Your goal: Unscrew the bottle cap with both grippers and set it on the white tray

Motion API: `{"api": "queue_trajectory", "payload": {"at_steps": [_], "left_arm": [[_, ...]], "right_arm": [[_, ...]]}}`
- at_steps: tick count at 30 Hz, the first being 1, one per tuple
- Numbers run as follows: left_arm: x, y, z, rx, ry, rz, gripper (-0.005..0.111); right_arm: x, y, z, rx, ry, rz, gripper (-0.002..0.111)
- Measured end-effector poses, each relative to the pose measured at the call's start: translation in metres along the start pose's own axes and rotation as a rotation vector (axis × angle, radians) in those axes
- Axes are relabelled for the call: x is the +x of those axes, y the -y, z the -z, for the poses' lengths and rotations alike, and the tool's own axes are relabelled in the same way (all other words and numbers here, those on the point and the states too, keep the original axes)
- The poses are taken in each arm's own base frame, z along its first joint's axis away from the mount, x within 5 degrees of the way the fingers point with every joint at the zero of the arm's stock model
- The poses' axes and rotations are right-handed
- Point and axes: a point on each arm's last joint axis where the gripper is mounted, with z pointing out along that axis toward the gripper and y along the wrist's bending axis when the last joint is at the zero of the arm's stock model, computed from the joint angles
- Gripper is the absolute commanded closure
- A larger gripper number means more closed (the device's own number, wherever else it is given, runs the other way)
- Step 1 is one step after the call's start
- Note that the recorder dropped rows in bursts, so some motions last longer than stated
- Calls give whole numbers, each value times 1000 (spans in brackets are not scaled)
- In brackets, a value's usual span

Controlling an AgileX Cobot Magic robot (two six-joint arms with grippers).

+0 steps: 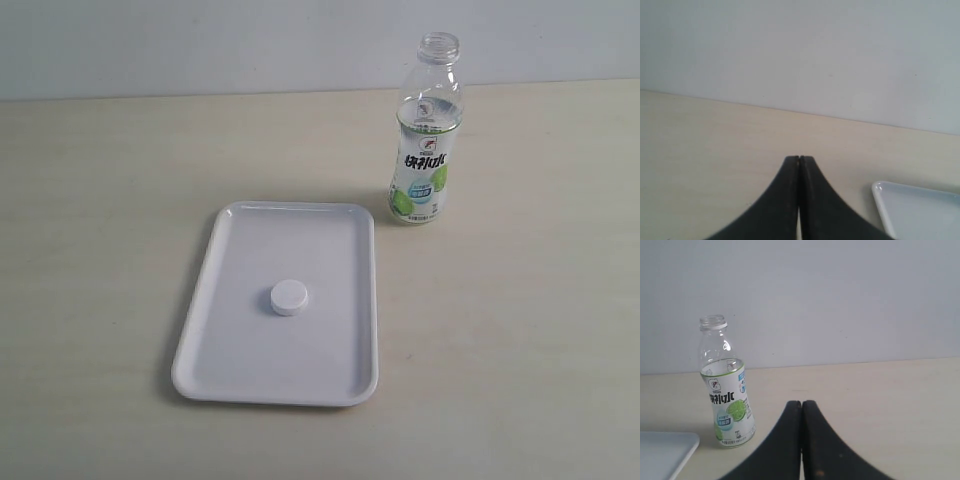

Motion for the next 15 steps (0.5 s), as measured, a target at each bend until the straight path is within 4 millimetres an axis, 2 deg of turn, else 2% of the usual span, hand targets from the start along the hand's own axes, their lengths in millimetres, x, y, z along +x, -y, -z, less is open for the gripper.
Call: {"api": "queue_trajectory", "payload": {"at_steps": [15], "left_arm": [[0,0,0,0,0,0,107]], "right_arm": [[0,0,0,-1,-2,-7,108]]}}
